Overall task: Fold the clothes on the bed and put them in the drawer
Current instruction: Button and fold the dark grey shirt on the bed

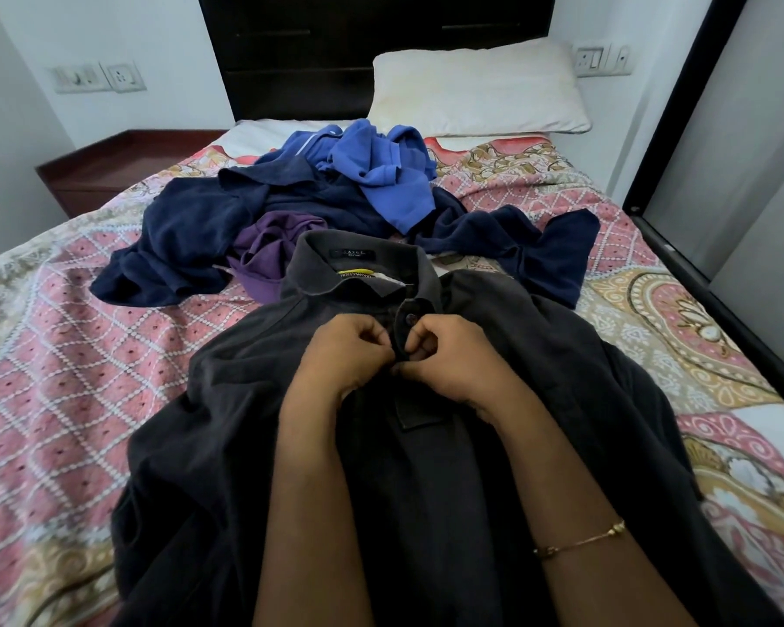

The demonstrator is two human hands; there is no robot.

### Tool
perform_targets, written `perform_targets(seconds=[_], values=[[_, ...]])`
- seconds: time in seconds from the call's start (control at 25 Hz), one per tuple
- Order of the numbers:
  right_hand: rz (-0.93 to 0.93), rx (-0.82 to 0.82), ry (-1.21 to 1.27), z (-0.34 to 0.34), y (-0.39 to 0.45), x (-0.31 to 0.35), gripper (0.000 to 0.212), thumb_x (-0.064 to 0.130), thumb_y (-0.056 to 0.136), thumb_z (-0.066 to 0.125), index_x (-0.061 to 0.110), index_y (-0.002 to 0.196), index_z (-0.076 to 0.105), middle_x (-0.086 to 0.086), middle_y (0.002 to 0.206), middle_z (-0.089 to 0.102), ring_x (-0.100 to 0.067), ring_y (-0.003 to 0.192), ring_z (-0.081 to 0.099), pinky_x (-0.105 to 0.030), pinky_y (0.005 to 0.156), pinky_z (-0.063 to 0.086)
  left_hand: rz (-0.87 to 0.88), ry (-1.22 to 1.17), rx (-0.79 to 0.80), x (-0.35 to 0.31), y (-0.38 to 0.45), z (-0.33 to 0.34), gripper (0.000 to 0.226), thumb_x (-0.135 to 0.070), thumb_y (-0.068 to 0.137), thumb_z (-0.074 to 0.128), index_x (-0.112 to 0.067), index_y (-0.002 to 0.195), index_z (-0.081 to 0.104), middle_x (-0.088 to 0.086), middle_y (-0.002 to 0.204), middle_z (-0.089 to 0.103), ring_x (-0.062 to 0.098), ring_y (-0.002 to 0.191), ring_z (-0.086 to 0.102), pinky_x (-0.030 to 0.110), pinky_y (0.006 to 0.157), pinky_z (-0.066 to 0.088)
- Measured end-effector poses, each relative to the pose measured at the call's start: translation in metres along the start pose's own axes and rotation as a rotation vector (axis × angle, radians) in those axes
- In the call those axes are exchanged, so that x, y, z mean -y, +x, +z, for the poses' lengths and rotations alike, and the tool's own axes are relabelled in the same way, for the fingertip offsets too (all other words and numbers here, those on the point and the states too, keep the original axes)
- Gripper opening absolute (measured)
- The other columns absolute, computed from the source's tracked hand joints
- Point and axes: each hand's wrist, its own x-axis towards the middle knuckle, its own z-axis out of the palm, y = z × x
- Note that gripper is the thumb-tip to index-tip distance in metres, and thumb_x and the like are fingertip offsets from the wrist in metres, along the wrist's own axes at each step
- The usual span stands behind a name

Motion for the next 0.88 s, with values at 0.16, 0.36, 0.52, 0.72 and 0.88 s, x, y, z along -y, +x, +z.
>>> perform_targets(seconds=[0.16,0.36,0.52,0.72,0.88], values=[[0.044,-0.002,0.138,-0.001,0.001,-0.004,0.022,0.017,0.077,0.072,0.022,0.069,0.052,0.005,0.065,0.054,-0.011,0.066,0.054,-0.028,0.067,0.049,0.050,-0.020,0.087,-0.001,-0.008,-0.005,0.028,0.006,0.084,0.058,-0.019,0.071,0.061,0.000,0.070,0.057,0.010,0.068,0.052,0.019,0.065,0.043],[0.011,-0.056,-0.052,0.008,0.002,-0.002,0.024,0.026,0.080,0.070,0.024,0.065,0.051,0.007,0.066,0.052,-0.010,0.067,0.051,-0.024,0.064,0.041,0.032,0.087,0.174,-0.002,-0.007,-0.007,0.022,-0.001,0.083,0.063,-0.022,0.077,0.065,0.006,0.087,0.065,0.015,0.080,0.057,0.030,0.081,0.048],[0.112,-0.040,0.401,-0.006,0.002,-0.006,0.019,0.002,0.086,0.061,0.017,0.076,0.053,-0.002,0.068,0.052,-0.011,0.063,0.054,-0.024,0.060,0.053,0.061,0.159,0.257,-0.007,-0.011,-0.011,0.017,-0.010,0.078,0.073,-0.022,0.084,0.062,0.000,0.075,0.057,0.010,0.067,0.051,0.019,0.067,0.044],[-0.005,-0.059,0.273,-0.010,-0.002,-0.007,0.035,-0.001,0.093,0.045,0.022,0.069,0.056,-0.001,0.068,0.053,-0.017,0.066,0.052,-0.038,0.067,0.054,0.128,0.299,0.287,-0.011,-0.015,-0.011,0.019,-0.010,0.081,0.069,-0.021,0.096,0.063,-0.005,0.067,0.054,0.005,0.058,0.049,0.005,0.052,0.039],[-0.029,-0.105,0.322,-0.013,-0.008,0.003,0.029,0.000,0.086,0.055,0.019,0.068,0.066,-0.008,0.072,0.066,-0.019,0.066,0.057,-0.033,0.066,0.051,0.152,0.075,0.206,-0.007,-0.011,-0.016,0.021,-0.007,0.085,0.064,-0.027,0.082,0.068,-0.001,0.066,0.054,0.010,0.062,0.047,0.023,0.064,0.040]])
